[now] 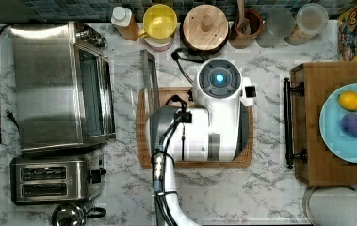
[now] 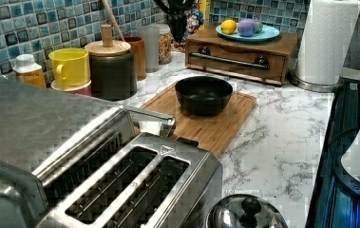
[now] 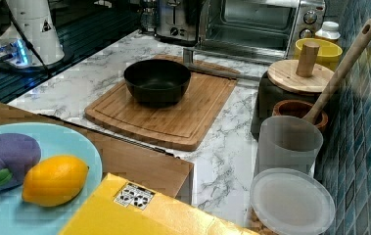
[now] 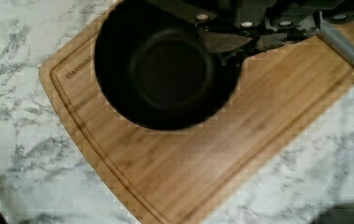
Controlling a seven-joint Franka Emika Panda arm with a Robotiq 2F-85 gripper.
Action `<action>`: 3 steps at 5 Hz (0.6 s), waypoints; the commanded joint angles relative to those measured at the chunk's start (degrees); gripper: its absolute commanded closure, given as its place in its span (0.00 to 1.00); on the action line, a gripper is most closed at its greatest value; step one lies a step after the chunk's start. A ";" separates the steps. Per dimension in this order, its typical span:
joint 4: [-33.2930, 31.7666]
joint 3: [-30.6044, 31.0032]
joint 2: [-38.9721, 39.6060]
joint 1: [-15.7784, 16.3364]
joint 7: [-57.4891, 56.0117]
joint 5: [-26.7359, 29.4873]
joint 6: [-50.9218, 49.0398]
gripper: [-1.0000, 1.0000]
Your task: Pick up the bowl.
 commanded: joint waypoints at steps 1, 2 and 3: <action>-12.52 -5.17 -10.39 -3.51 -10.66 -2.53 3.82 1.00; -15.35 -3.36 -11.87 -6.27 -13.76 -1.78 5.91 0.50; -18.98 -5.58 -13.05 -5.30 -15.67 -2.32 9.26 0.50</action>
